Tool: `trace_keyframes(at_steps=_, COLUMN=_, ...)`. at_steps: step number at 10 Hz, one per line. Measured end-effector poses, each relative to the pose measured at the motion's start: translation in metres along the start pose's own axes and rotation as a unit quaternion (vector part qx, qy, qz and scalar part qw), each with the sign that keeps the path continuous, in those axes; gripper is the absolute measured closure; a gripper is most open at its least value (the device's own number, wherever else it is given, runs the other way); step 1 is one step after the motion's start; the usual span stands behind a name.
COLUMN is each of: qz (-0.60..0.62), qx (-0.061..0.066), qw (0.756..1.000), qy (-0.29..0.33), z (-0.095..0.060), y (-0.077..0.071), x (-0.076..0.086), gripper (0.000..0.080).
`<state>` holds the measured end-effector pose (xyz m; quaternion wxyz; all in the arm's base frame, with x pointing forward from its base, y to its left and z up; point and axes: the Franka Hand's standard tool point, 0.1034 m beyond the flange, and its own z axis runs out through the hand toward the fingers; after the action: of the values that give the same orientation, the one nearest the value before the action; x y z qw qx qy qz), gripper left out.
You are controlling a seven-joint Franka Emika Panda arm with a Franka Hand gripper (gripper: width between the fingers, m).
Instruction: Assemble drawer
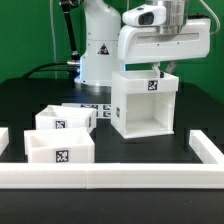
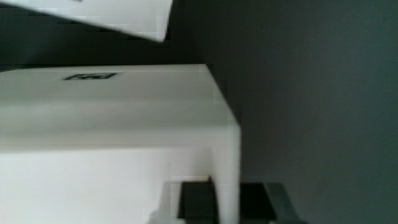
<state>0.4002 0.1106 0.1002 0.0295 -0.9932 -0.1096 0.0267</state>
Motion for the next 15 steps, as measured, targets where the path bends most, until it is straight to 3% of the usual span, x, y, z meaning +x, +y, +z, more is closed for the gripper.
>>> trace_keyframes(at_steps=6, qz=0.002, qx=0.01, qw=0.999, qy=0.043, z=-0.003, y=0.023, x=0.078, gripper=0.0761)
trace_keyframes(at_steps=10, qz=-0.038, qx=0.003, qw=0.994, qy=0.1, z=-0.006, y=0.035, x=0.114, gripper=0.0761)
trace_keyframes(at_steps=11, qz=-0.063, qx=-0.003, qw=0.992, qy=0.112, z=-0.007, y=0.043, x=0.121, gripper=0.0761)
trace_keyframes(at_steps=15, qz=0.01, qx=0.006, qw=0.993, qy=0.116, z=-0.008, y=0.041, x=0.122, gripper=0.0761)
